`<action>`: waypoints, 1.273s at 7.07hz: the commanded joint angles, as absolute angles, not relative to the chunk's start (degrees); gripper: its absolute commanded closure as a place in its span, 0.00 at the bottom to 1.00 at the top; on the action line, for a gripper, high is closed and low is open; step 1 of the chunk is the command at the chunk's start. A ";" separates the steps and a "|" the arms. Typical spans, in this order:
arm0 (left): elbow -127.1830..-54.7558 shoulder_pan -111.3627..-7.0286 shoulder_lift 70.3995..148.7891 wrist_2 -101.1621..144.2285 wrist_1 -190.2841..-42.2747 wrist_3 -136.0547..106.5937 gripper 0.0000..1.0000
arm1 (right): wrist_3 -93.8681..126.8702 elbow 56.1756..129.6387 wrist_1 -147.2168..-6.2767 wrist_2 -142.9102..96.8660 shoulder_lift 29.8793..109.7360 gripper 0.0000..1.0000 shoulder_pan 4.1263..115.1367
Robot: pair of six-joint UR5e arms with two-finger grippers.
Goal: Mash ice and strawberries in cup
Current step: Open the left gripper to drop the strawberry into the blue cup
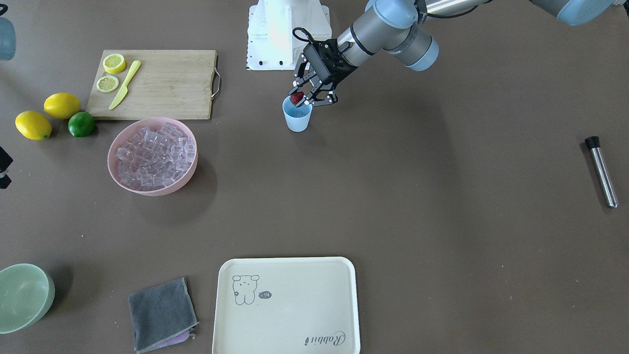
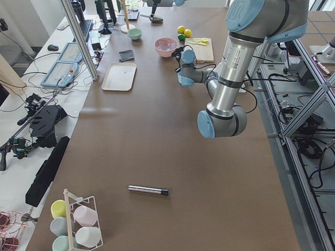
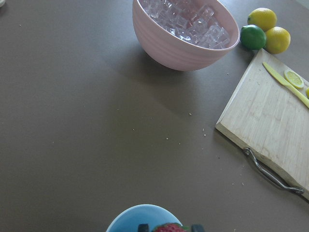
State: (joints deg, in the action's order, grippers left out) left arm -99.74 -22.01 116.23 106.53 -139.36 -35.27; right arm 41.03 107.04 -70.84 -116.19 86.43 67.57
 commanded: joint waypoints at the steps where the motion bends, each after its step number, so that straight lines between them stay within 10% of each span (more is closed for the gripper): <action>1: -99.40 -22.24 116.37 106.44 -139.39 -35.33 1.00 | 41.04 107.14 -70.84 -116.19 86.49 0.00 67.50; 3: -99.32 -22.41 116.45 106.09 -139.39 -35.33 1.00 | 40.96 107.05 -70.84 -116.19 86.48 0.00 67.50; 4: -99.32 -22.59 116.37 106.00 -139.39 -35.16 0.23 | 40.96 107.05 -70.84 -116.19 86.48 0.00 67.50; 6: -99.32 -23.29 116.63 105.21 -140.18 -35.33 0.05 | 40.96 107.14 -70.84 -116.19 86.48 0.00 67.50; 9: -99.40 -33.70 114.63 108.34 -139.40 -35.42 0.04 | 40.96 107.93 -70.84 -116.80 86.40 0.00 67.50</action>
State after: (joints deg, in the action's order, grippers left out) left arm -99.39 -28.85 116.26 106.21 -139.69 -35.54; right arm 40.96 107.54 -70.84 -116.52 86.46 67.53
